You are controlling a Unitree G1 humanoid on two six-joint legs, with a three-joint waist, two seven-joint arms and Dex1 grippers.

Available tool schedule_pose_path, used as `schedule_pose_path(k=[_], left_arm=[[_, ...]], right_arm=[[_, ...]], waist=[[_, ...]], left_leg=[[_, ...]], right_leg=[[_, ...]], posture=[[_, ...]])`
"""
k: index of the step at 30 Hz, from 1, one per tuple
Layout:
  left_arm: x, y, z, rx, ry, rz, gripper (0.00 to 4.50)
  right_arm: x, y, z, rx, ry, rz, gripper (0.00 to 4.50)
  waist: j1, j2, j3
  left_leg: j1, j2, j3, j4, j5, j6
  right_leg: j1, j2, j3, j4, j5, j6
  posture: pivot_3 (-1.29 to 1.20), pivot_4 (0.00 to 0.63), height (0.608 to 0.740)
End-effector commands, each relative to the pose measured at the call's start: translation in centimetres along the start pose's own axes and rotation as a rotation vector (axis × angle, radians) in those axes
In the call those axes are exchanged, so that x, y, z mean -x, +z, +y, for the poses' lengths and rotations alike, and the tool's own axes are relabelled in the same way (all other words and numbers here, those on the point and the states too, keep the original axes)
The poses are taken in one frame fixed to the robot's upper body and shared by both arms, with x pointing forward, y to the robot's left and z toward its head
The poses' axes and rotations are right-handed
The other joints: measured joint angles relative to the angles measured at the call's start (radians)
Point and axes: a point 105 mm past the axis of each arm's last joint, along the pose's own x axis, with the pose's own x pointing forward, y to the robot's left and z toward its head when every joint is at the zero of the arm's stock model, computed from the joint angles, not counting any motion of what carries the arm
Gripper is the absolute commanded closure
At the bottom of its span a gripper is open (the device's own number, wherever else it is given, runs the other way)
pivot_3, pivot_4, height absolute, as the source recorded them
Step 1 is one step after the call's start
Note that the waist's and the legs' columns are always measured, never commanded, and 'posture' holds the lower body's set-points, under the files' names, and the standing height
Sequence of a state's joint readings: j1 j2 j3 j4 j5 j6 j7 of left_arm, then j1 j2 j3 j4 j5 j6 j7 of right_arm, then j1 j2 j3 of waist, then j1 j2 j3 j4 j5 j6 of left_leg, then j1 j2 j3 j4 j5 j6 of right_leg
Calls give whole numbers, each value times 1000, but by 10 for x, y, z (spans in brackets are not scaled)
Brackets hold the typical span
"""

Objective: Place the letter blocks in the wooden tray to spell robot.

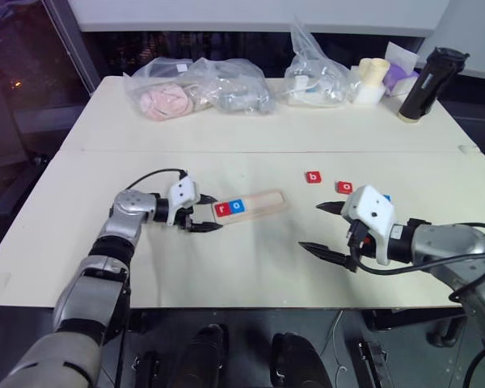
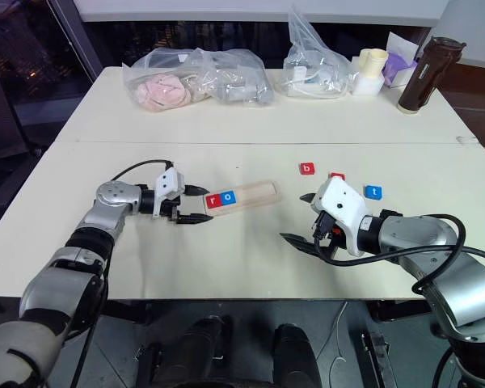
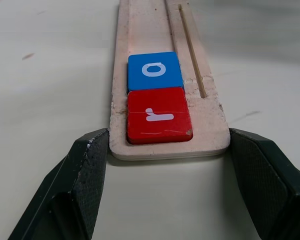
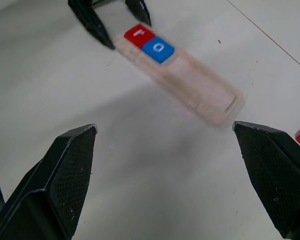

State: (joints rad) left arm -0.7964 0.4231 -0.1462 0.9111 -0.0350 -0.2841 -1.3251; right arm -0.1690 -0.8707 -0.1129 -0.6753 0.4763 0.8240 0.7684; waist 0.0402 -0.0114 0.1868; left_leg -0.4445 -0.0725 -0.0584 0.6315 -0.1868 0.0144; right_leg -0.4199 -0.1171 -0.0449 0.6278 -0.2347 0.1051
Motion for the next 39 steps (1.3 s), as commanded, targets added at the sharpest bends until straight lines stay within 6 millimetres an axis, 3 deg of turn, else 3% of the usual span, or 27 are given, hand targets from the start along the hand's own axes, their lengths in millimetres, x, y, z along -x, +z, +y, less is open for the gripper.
schedule_pose_path(k=[1,8,19,32,35,39], left_arm=[[-12,4,-16,-19,-99,-7,1373],[-22,8,-40,-68,-210,-1,1373],[-22,3,-57,-68,-215,22,1373],[-22,-8,-60,-39,-187,65,1373],[-23,-10,-61,-32,-193,70,34],[-20,-15,-59,-33,-183,100,34]], right_arm=[[3,10,1,49,-7,-19,0],[5,10,-1,55,-19,-15,0],[4,6,2,51,-25,-9,0],[0,9,-2,65,-32,-15,0],[0,9,-3,67,-33,-16,0],[-1,7,-2,64,-31,-9,0]], waist=[[0,0,0],[-1,0,0],[-1,0,0],[-1,1,-1],[-1,1,-1],[-1,2,-1]], left_leg=[[0,0,0,0,0,0],[0,0,0,0,0,0],[0,0,0,0,0,0],[2,0,0,0,0,0],[2,0,0,0,0,0],[2,0,0,0,0,0]], right_leg=[[0,0,0,0,0,0],[0,0,0,0,0,0],[0,0,1,0,-1,-2],[2,0,1,0,-2,-4],[2,0,1,0,-2,-4],[2,0,1,0,-2,-4]], posture=[[0,150,725],[0,150,725],[0,150,725],[0,150,725],[0,150,725],[0,150,725]])
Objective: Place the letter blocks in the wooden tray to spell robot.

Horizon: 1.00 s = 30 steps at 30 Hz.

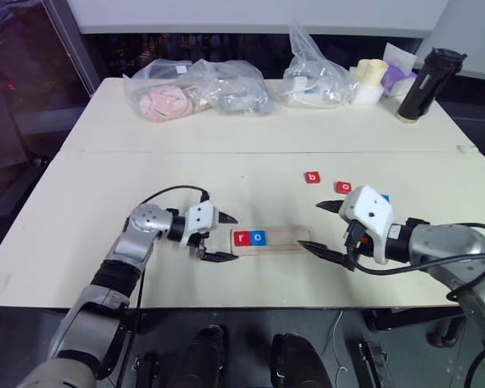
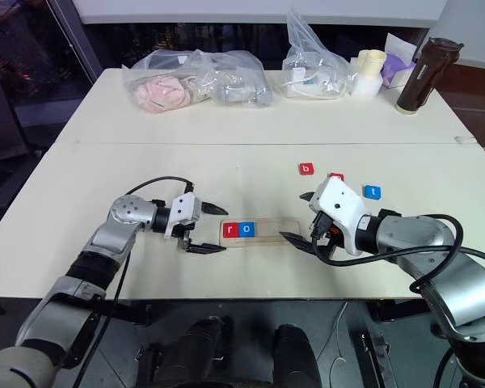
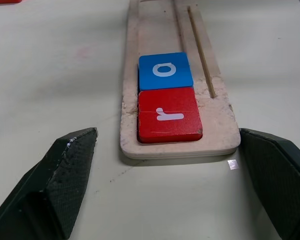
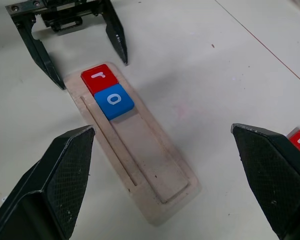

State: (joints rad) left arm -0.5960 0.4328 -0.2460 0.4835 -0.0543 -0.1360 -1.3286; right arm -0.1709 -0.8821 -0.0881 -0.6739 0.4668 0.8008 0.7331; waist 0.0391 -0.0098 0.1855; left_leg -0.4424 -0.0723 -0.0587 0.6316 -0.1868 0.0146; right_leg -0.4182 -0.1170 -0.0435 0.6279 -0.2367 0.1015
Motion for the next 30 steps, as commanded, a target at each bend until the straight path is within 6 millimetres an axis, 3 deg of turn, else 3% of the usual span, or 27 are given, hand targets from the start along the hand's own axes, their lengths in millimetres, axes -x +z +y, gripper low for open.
schedule_pose_path(k=[1,9,13,16,22,25,30], left_arm=[[-1,-27,-14,52,-47,107,34],[38,-41,-24,91,-46,171,34],[64,-38,-34,140,-38,156,34],[73,-33,-36,164,-19,139,34],[85,3,-14,200,140,0,34],[91,34,5,221,268,-139,34],[98,60,4,208,309,-185,34]], right_arm=[[2,7,-1,40,-9,-14,0],[3,7,-3,47,-3,-7,0],[-1,7,-7,46,7,-14,0],[-3,9,-12,50,-3,-25,0],[-20,16,-51,23,-199,-67,0],[-36,17,-71,-80,-325,-80,0],[-66,2,-89,-257,-514,-7,0]], waist=[[1,0,0],[-31,1,-2],[-60,2,-2],[-59,3,-2],[-49,2,-1],[-47,2,-1],[-50,2,-1]], left_leg=[[0,0,0,0,0,0],[2,2,0,-2,0,0],[2,2,0,-4,0,0],[2,2,0,-5,0,0],[-1,1,0,-1,-1,-2],[-2,1,0,-2,-1,-2],[-2,0,0,-4,0,-1]], right_leg=[[0,0,0,0,0,0],[1,1,0,0,0,-1],[-1,1,1,1,0,-1],[-3,2,1,2,0,-1],[-4,0,2,1,-1,-1],[-5,0,2,1,0,-1],[-7,0,2,3,2,3]], posture=[[0,150,725],[0,150,725],[0,150,725],[0,150,725],[0,150,725],[0,150,725],[0,150,725]])
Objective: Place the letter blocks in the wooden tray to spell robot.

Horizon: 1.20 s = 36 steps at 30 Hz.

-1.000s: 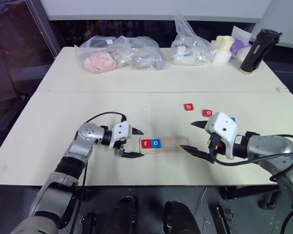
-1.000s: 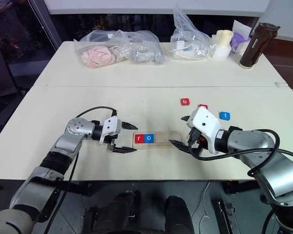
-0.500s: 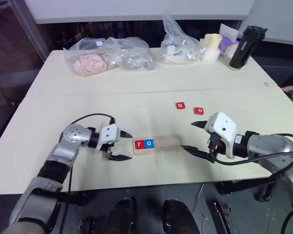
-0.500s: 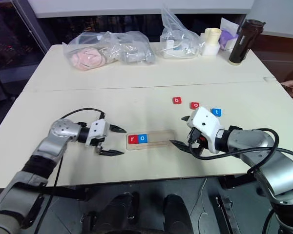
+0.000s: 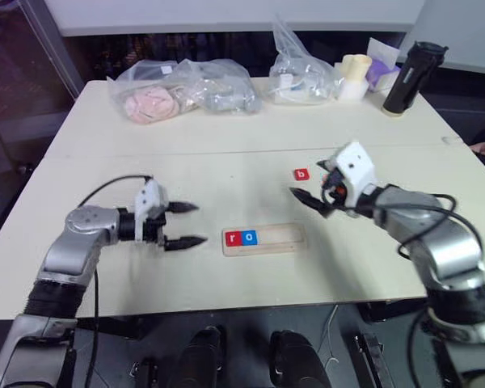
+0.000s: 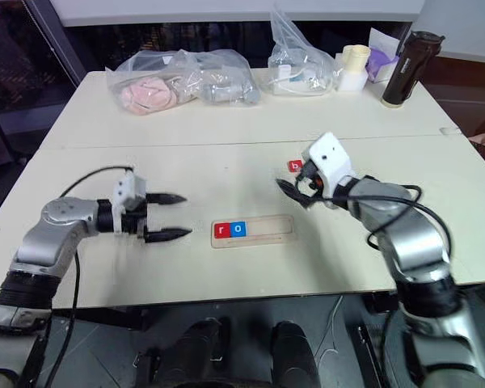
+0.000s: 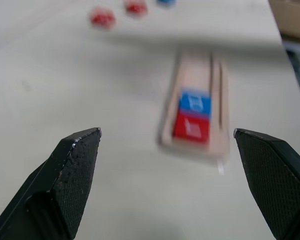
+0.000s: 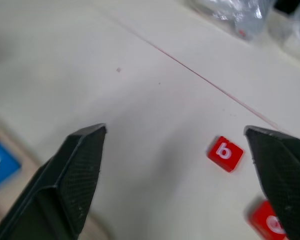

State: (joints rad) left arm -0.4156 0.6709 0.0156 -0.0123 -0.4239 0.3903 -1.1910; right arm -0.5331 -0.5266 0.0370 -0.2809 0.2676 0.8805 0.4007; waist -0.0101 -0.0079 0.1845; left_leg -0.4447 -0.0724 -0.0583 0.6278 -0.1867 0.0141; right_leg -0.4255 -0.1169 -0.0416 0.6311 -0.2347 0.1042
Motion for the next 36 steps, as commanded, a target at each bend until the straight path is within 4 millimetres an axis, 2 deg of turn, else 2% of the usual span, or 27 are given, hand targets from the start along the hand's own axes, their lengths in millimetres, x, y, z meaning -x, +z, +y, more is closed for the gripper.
schedule_pose_path(k=[1,5,13,21,26,29,33,34,36], left_arm=[[7,21,-7,-27,11,-35,34],[8,29,-17,-13,-14,-40,34],[8,33,-18,-12,10,-52,34],[7,31,-21,-17,25,-48,34],[7,30,-22,-16,43,-48,34],[7,29,-22,-16,55,-47,0],[6,29,-23,-12,59,-51,0],[6,29,-23,-9,59,-51,0],[5,29,-24,-1,53,-53,0]], right_arm=[[-15,-7,-15,-37,-174,58,0],[-36,-13,-22,-114,-264,87,0],[-69,-11,-27,-171,-322,99,0],[-89,-28,-25,-168,-324,160,0],[-99,-40,-19,-241,-313,200,0],[-101,-45,-19,-284,-322,223,788],[-97,-50,-20,-326,-327,245,2926],[-95,-51,-20,-332,-328,253,3343],[-90,-52,-22,-329,-343,264,3328]], waist=[[-3,0,0],[-3,1,0],[-5,1,1],[-7,1,1],[-11,2,1],[-10,2,1],[-2,2,0],[-1,2,0],[-1,2,0]], left_leg=[[0,0,0,0,0,0],[1,0,1,-1,1,-1],[2,0,1,0,2,-2],[2,0,1,-1,2,-2],[3,2,1,-1,3,-3],[3,3,1,-1,3,-4],[3,4,0,-1,4,-5],[3,3,0,-1,4,-5],[3,3,0,-1,4,-5]], right_leg=[[0,0,0,0,0,0],[-1,4,1,1,0,0],[0,6,0,1,1,-2],[-1,7,1,2,1,-1],[-1,9,2,3,1,-2],[-1,10,3,3,2,-3],[0,11,3,3,2,-4],[0,11,3,3,2,-5],[0,11,3,2,1,-6]], posture=[[0,150,725],[0,150,725],[0,150,725],[0,150,725],[0,150,725],[0,150,725],[0,150,725],[0,150,725],[0,150,725]])
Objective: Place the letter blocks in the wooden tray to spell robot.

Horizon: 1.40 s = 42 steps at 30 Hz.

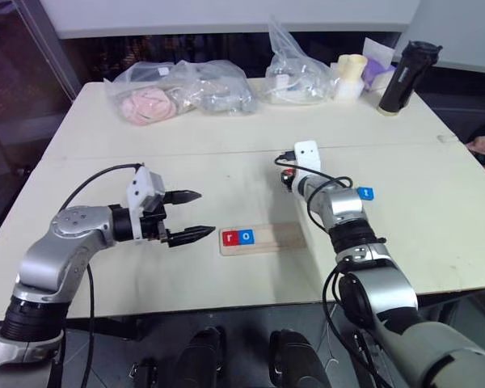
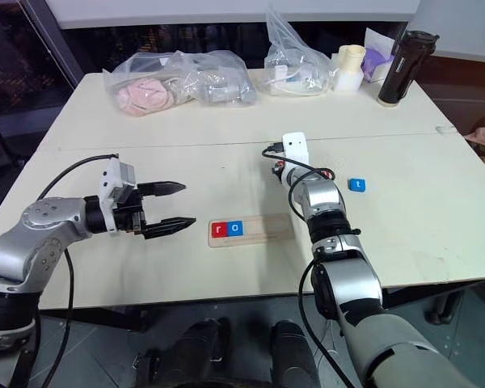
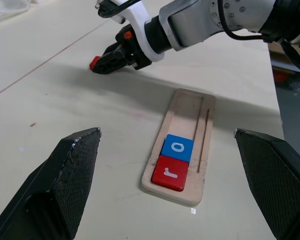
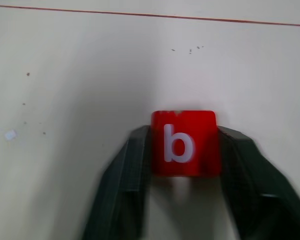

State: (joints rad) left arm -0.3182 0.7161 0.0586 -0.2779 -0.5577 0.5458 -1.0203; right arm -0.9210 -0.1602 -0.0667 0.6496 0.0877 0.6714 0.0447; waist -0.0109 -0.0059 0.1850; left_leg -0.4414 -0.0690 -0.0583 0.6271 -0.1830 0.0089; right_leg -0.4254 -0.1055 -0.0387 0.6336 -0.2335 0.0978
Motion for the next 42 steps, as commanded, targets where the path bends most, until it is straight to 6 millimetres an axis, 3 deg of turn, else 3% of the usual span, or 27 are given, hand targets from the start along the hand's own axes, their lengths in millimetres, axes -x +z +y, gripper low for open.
schedule_pose_path(k=[1,4,7,11,15,19,26,29,30,33,37,42], left_arm=[[1,7,-3,-13,-9,-20,0],[-1,5,-7,-5,-32,-16,0],[-6,3,-9,5,-57,-15,0],[-9,1,-13,12,-81,-20,0],[-11,-1,-16,22,-98,-20,0],[-11,-4,-16,19,-101,-14,0],[-11,-3,-14,15,-99,-14,0],[-11,-2,-12,20,-88,-17,0],[-10,-2,-12,20,-87,-16,0],[-9,-2,-12,20,-83,-15,0],[-7,-2,-10,17,-76,-12,0],[-8,-1,-7,9,-72,-15,0]], right_arm=[[7,-2,-11,-4,-44,18,3328],[27,5,-15,55,-37,-12,3328],[75,11,-20,107,-19,-41,3328],[122,-17,-26,105,-24,40,3328],[149,-42,-36,75,-54,94,3328],[156,-56,-41,47,-80,116,3328],[151,-70,-41,10,-94,168,3328],[149,-72,-41,10,-83,187,1937],[149,-70,-41,17,-73,183,1297],[150,-54,-43,104,3,157,46],[157,-26,-38,374,269,77,46],[163,-20,-41,627,590,-25,46]], waist=[[-1,0,0],[1,0,0],[8,2,1],[-1,2,1],[0,2,1],[-2,2,1],[0,2,1],[1,2,1],[1,2,1],[0,3,1],[1,3,2],[0,2,2]], left_leg=[[0,0,0,0,0,0],[0,0,0,-1,0,0],[-2,-1,-1,-1,0,0],[-2,-1,0,-3,0,0],[-1,3,0,-3,0,0],[-1,5,1,-3,0,0],[-1,7,1,-3,0,0],[-1,7,2,-3,0,0],[-1,7,2,-3,0,0],[-2,7,2,-3,0,0],[-2,7,3,-2,0,0],[-2,9,3,-3,-1,0]], right_leg=[[0,0,0,0,-1,-1],[-1,0,0,0,-1,-1],[-2,-1,0,0,0,0],[-3,-1,1,0,1,2],[-3,1,1,0,-1,-2],[-3,1,1,-3,0,-5],[-3,2,1,-4,1,-6],[-3,2,1,-4,1,-6],[-3,2,1,-4,1,-6],[-3,2,1,-5,1,-6],[-2,2,0,-6,1,-6],[1,3,-1,-11,0,-5]], posture=[[0,150,725],[0,150,725],[0,150,725],[0,150,725],[0,150,725],[0,150,725],[0,150,725],[0,150,725],[0,150,725],[0,150,725],[0,150,725],[0,150,725]])
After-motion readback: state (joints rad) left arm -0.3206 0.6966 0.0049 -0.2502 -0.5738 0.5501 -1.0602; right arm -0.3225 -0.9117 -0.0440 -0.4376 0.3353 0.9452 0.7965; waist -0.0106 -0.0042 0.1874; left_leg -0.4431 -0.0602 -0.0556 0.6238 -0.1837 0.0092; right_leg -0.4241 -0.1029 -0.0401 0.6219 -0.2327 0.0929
